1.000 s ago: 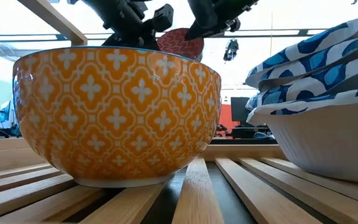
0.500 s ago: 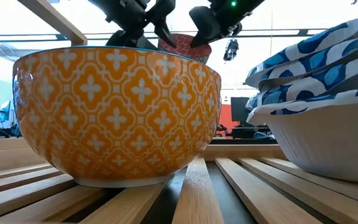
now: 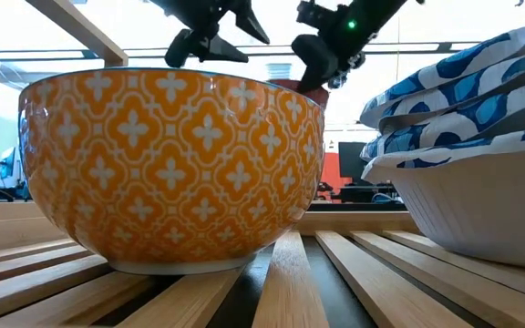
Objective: Place and stack bowls onto a shelf
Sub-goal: Stack the red patterned bowl on top of the blue patterned bowl on the shelf
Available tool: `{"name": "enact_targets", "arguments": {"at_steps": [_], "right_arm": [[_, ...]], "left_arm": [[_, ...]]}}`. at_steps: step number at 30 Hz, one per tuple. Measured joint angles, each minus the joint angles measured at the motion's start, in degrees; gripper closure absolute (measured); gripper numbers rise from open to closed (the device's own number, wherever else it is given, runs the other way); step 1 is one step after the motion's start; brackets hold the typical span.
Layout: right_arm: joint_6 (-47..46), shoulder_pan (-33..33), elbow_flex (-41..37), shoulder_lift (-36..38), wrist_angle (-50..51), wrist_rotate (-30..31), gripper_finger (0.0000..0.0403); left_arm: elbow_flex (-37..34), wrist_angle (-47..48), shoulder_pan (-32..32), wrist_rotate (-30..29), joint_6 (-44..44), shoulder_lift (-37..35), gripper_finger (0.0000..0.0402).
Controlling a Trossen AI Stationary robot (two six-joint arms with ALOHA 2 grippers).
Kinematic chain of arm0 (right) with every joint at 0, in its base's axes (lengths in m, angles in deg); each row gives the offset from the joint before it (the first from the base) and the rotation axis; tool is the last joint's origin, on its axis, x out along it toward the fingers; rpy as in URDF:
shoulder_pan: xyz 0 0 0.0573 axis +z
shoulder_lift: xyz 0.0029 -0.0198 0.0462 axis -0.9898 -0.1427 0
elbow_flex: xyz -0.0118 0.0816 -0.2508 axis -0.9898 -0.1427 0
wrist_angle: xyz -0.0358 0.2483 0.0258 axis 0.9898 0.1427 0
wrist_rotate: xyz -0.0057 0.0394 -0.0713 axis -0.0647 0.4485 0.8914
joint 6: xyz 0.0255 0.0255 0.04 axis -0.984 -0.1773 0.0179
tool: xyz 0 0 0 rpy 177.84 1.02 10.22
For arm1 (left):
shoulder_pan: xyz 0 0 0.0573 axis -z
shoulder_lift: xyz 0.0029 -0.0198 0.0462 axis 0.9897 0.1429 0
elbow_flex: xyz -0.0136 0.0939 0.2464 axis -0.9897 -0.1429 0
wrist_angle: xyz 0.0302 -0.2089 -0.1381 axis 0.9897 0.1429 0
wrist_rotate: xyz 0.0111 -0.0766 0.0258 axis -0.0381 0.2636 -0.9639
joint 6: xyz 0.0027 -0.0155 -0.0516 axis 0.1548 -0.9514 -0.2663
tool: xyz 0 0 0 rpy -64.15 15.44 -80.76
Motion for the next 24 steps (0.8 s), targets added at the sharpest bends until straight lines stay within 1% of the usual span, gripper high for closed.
{"name": "enact_targets", "arguments": {"at_steps": [1,4,9,12,14,19,24], "right_arm": [[-1.5,-0.3,0.0,0.2,1.5,-2.6,0.0391],[-6.4,-1.5,0.0,0.6,3.9,-13.7,0.0391],[-14.3,-2.3,0.0,0.7,4.0,-32.9,0.0391],[-18.5,-1.5,0.0,0.7,3.9,-42.3,0.0391],[-20.2,-0.2,0.0,0.7,3.7,-44.9,0.0391],[-21.7,4.8,0.0,0.7,2.1,-45.1,0.0391],[-22.0,10.1,-1.5,0.7,-7.2,-44.3,0.0390]], "left_arm": [[0.0,0.1,0.1,0.0,0.6,-0.2,0.0194],[0.0,2.0,0.4,1.2,1.5,-0.9,0.0194],[0.0,7.3,1.7,2.8,1.5,-1.9,0.0194],[0.0,10.5,2.7,2.8,0.9,-2.8,0.0193],[0.0,11.5,3.4,2.8,0.9,-3.6,0.0193],[0.0,13.9,4.2,2.4,0.8,-5.6,0.0193],[0.0,15.9,4.3,2.3,0.6,-7.0,0.0193]]}}
